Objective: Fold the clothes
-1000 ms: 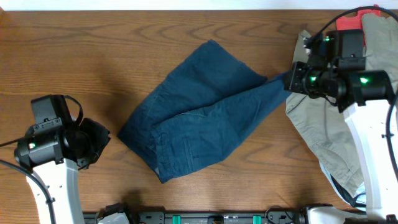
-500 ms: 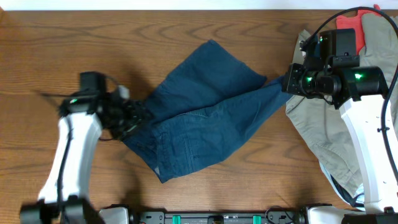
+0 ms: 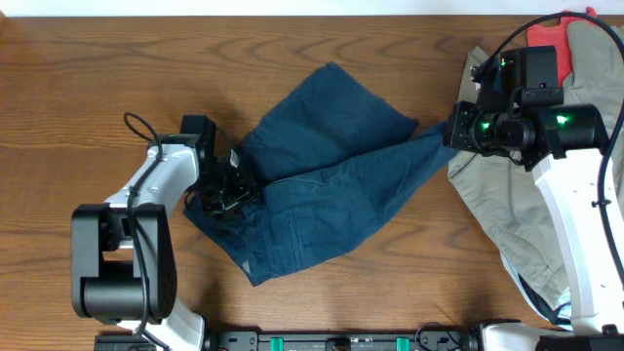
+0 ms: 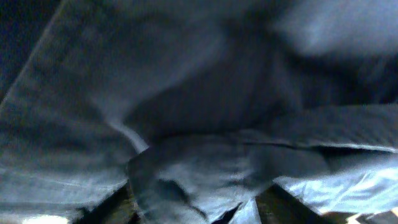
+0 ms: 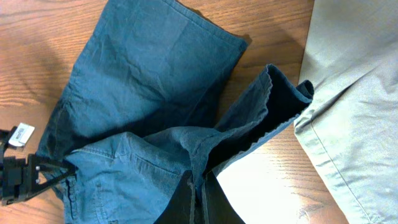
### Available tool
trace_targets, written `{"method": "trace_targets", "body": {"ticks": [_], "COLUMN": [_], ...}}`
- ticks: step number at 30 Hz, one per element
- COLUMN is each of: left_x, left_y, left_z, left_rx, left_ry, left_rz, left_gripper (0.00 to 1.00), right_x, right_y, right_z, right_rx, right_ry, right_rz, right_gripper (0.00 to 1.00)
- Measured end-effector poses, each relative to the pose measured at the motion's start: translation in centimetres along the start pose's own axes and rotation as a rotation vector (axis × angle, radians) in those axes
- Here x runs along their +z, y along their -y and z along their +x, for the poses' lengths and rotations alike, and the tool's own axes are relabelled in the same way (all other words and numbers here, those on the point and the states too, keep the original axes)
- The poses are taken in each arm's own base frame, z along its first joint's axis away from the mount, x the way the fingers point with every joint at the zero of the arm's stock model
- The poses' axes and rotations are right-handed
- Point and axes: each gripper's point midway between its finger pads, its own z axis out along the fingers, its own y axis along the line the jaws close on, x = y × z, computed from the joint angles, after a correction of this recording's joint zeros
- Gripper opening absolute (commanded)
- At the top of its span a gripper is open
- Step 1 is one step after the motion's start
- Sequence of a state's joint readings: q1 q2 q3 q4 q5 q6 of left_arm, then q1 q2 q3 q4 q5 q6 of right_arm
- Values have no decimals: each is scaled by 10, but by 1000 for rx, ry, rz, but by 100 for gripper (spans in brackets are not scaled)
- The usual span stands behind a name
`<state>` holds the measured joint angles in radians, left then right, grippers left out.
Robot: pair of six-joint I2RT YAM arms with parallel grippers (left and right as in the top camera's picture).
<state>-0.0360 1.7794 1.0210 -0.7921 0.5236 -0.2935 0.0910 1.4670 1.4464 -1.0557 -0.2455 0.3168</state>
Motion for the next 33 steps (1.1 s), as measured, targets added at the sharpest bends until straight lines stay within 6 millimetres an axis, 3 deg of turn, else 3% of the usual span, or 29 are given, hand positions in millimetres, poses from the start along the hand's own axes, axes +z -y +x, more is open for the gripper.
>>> {"method": "trace_targets", "body": {"ticks": [3,8,12,16,24,28,33], "left_x": [2,2,-3,-29,-111,-134,-151], "left_y": [6,9,6,12,36,23,7], "left_z": [-7,-9,4,25,70,92,100], "left_rx": [35,60,58,72,130,32,-116], "left_ry": [31,43,5,16,244,335,449], "left_rz": [7,12,-4,-2,80,40,0], "left_gripper": [6,6,6,6,6,6,6], "right_x": [0,0,0,0,-1,-10,-27], "right_y": [0,1,4,7,10,3,-28], "right_z": [0,0,-1,-2,-9,-29,-63], "right_rx": [0,1,1,-15,-44,-61,-117], "right_ry": [-1,-1,4,13,40,117,251], "right_rz": [2,5,20,39,61,44,-68], "right_gripper": [1,1,1,1,1,1,1]}}
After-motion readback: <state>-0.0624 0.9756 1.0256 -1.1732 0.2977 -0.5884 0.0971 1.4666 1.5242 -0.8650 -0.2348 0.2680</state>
